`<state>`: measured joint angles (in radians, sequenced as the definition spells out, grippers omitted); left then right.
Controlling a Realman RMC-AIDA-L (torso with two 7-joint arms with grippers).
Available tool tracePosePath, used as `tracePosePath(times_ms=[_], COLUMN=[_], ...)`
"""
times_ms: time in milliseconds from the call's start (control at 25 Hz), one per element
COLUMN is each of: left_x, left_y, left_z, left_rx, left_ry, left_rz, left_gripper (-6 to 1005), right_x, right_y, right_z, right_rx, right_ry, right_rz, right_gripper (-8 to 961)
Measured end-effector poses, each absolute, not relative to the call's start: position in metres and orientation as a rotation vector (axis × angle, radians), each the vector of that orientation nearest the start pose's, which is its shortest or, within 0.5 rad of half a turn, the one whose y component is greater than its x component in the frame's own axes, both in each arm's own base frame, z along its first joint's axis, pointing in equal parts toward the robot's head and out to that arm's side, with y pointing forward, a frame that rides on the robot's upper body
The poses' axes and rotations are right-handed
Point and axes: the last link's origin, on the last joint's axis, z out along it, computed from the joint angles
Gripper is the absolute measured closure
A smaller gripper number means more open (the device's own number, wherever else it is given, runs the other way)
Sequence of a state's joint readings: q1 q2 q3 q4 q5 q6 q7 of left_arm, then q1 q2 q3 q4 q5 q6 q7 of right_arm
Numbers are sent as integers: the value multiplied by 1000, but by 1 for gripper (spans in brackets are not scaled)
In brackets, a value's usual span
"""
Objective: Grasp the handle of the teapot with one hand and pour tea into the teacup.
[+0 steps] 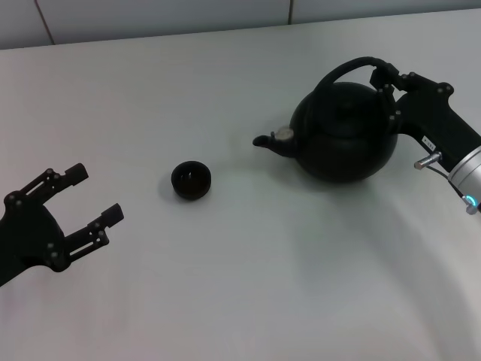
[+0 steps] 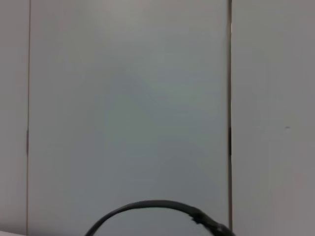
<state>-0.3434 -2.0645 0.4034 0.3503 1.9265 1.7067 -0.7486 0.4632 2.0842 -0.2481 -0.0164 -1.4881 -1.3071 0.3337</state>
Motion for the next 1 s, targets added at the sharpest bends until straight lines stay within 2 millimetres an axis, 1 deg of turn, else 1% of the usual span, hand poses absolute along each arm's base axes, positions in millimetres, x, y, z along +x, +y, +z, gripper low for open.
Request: tracePosePath(times_ms=[400, 480, 520, 560, 600, 640, 680, 720, 800, 840, 880, 920, 1000], left_x=[-316, -316, -315, -315, -315, -315, -314, -314, -316, -316, -317, -317, -318], left_y=[249, 249, 250, 250, 250, 250, 250, 250, 248, 247, 246, 246, 245], left_z=[-4, -4, -4, -4, -4, -4, -5, -5, -5, -6, -6, -6, -7], left_rx=[-2403, -2406, -2409, -2411, -2411, -2412, -2413, -2413, -2417, -2416, -2415, -2415, -2415], left_ry=[-349, -347, -345, -343, -342, -342, -340, -340, -337, -341, -348, -348, -355], left_rz=[-958, -959, -960, -961, -962, -963, -964, -964, -957, -955, -954, -954, -954], left_gripper=[186, 186, 186, 186, 186, 186, 186, 186, 186, 186, 186, 186, 186], right_x=[329, 331, 331, 333, 336, 336, 342, 342, 347, 349, 353, 353, 355], right_y=[306, 302, 302, 299, 293, 293, 280, 280, 266, 258, 244, 244, 237], right_z=[-23, -20, -20, -19, -16, -16, -12, -12, -11, -11, -12, -12, -12], right_rx=[-1835, -1818, -1818, -1809, -1789, -1789, -1757, -1757, -1731, -1717, -1684, -1684, -1659], right_ry=[476, 479, 479, 479, 481, 481, 488, 488, 502, 513, 543, 543, 563], right_rz=[757, 765, 765, 770, 780, 780, 796, 796, 814, 823, 836, 836, 840], right_gripper=[702, 472, 435, 398, 360, 323, 286, 286, 286, 286, 286, 286, 286])
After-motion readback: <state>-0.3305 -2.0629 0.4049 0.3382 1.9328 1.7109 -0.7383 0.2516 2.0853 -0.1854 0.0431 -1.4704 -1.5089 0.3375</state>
